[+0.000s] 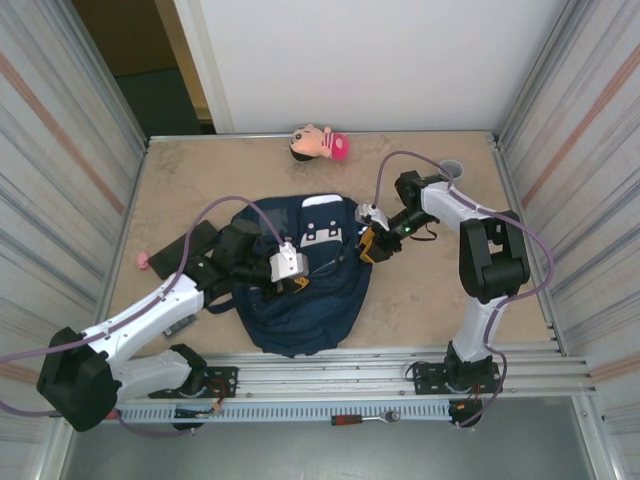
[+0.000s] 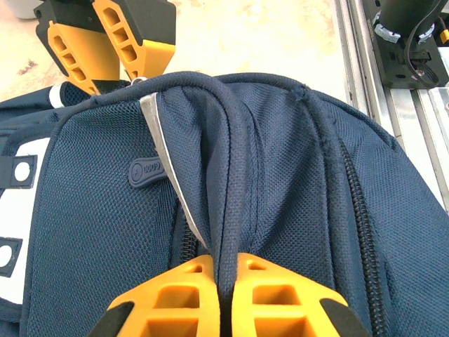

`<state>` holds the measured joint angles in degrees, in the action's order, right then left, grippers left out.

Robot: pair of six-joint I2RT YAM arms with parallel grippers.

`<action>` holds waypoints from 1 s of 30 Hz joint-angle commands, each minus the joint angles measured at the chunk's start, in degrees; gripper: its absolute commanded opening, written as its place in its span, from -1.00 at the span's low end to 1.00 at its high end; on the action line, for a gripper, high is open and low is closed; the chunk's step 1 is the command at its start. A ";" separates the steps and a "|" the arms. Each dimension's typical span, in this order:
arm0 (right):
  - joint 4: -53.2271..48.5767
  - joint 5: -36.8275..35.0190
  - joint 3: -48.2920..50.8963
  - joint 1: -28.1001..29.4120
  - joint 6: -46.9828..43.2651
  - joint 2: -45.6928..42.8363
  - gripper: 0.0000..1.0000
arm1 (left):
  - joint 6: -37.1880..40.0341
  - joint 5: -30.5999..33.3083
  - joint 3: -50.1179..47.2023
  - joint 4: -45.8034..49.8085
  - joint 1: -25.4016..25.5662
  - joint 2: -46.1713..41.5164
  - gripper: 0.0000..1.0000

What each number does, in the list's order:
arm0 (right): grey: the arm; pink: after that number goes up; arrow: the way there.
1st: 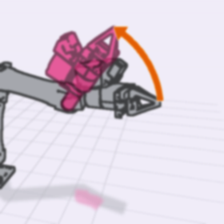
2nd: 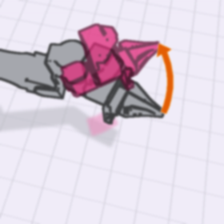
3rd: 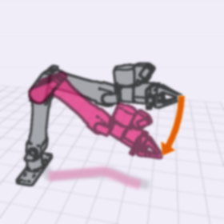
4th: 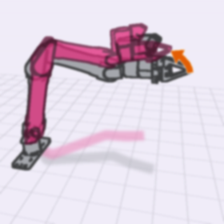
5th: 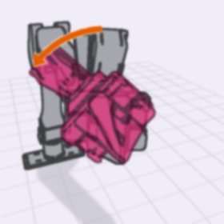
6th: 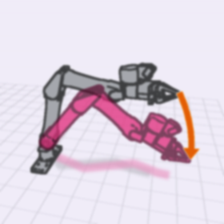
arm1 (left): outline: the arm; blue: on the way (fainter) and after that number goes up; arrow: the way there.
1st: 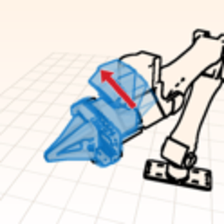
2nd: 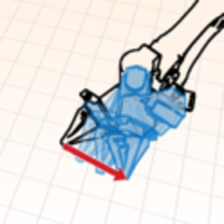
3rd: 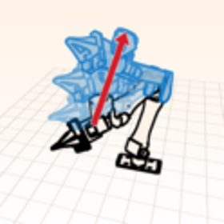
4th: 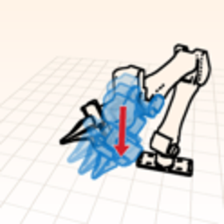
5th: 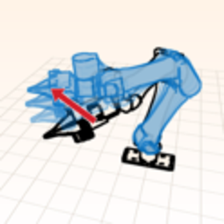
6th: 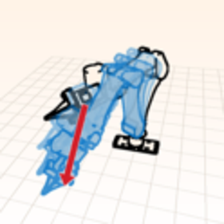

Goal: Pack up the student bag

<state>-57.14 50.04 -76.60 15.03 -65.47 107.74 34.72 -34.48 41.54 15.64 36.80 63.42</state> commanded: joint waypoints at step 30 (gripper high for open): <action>-1.31 -0.14 0.06 0.71 10.41 -6.60 -1.00 | -1.11 10.30 0.02 -6.56 -0.41 -2.85 -1.00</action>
<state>-58.28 49.56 -77.95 15.42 -58.06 105.06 34.46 -29.71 41.50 14.61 36.86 62.63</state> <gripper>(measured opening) 0.036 0.064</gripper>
